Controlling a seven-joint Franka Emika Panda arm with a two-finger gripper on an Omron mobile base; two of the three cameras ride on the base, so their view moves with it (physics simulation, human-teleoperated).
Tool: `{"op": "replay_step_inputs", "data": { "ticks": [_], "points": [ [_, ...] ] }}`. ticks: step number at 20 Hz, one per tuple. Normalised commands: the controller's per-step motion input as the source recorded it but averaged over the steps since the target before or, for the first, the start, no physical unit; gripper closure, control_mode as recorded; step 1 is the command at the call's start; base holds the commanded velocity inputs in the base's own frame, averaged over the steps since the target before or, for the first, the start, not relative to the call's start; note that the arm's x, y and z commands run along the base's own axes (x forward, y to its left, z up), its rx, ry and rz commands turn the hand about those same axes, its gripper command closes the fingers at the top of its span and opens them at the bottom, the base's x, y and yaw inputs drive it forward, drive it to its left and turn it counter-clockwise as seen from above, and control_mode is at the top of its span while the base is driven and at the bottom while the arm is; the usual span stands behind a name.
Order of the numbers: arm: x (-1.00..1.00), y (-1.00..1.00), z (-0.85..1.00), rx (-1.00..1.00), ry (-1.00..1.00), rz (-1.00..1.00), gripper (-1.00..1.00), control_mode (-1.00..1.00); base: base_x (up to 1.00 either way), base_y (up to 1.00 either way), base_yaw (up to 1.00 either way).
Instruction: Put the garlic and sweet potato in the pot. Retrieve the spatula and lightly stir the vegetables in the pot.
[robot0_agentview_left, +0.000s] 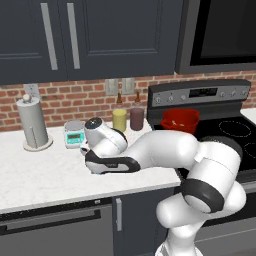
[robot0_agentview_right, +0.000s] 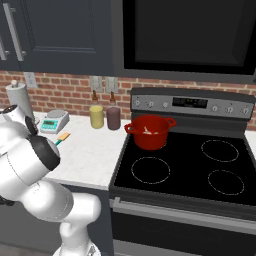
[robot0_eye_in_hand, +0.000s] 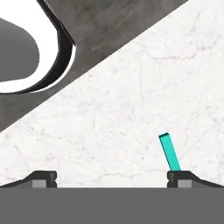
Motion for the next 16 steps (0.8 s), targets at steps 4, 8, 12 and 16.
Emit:
{"op": "replay_step_inputs", "data": {
  "ticks": [4,8,12,16],
  "points": [
    [0.05,0.26,-0.13,0.0,0.0,0.06,-1.0,-1.0,0.0,0.0,0.0],
    [0.03,0.32,-0.09,0.0,0.0,0.01,-1.0,-1.0,0.0,0.0,0.0],
    [0.21,0.27,0.0,0.0,0.0,0.0,-1.0,-1.0,0.0,0.0,0.0],
    [0.33,0.12,-0.09,-0.01,0.0,0.0,-1.0,-1.0,0.0,0.0,0.0]
  ]
}}
